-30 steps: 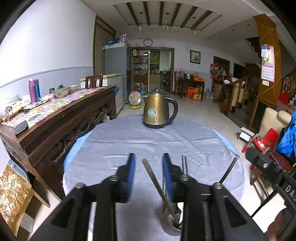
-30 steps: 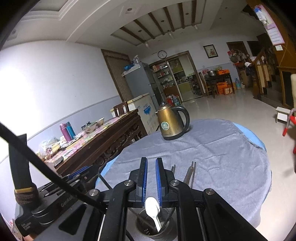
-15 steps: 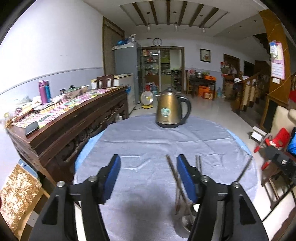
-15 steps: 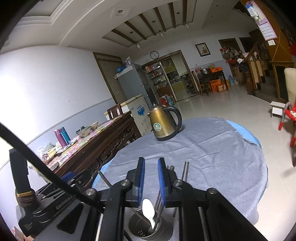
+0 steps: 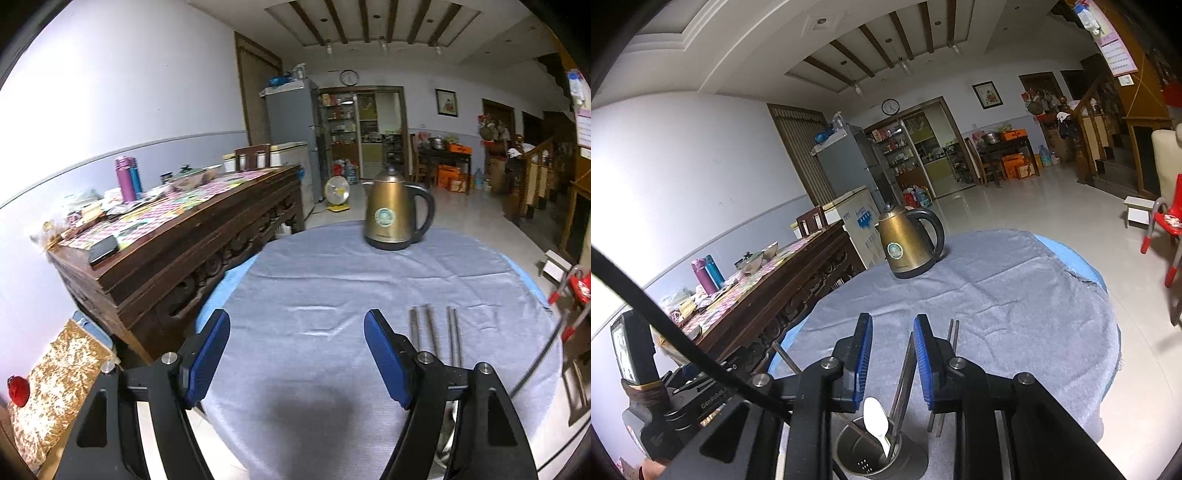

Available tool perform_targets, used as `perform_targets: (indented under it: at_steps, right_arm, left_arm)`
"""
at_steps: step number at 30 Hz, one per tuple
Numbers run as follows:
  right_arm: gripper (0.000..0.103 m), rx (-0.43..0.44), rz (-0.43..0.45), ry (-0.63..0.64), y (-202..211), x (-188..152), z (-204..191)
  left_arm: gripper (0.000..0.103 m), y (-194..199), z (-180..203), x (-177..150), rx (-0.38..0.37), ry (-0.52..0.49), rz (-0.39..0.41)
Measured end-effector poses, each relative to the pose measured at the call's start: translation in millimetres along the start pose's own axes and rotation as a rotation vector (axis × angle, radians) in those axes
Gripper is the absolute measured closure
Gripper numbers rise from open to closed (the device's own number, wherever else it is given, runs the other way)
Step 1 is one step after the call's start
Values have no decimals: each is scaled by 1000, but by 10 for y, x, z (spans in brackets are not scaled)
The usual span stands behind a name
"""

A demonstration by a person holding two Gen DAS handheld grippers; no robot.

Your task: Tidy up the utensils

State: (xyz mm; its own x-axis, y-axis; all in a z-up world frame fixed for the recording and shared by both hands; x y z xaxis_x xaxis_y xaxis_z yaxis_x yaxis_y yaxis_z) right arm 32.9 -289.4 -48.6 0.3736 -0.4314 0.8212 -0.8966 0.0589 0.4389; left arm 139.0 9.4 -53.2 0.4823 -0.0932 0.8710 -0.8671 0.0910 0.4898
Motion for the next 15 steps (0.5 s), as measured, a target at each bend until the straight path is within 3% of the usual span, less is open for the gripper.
perform_targets:
  at_steps: [9, 15]
  right_arm:
    - [77, -19, -24, 10, -108, -30, -44]
    - [71, -41, -49, 19, -258, -118, -51]
  left_arm:
    - [27, -109, -677, -113, 97, 98, -27]
    - [27, -302, -866, -262, 107, 140, -85]
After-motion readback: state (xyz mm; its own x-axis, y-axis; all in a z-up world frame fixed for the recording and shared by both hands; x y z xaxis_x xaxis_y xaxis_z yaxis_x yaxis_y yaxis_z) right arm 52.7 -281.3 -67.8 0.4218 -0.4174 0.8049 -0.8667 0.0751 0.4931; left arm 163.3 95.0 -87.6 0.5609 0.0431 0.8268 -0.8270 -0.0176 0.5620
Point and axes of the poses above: each gripper's, at about its wrist camera, not at the fingertips, and y roughly against the way its jaws point, z to its right, x to its top, the point moved 9 cm from there along -y, roughly the way its jaws point, and after that the axes turned 9 degrees about -x, right-handed, at the moved point
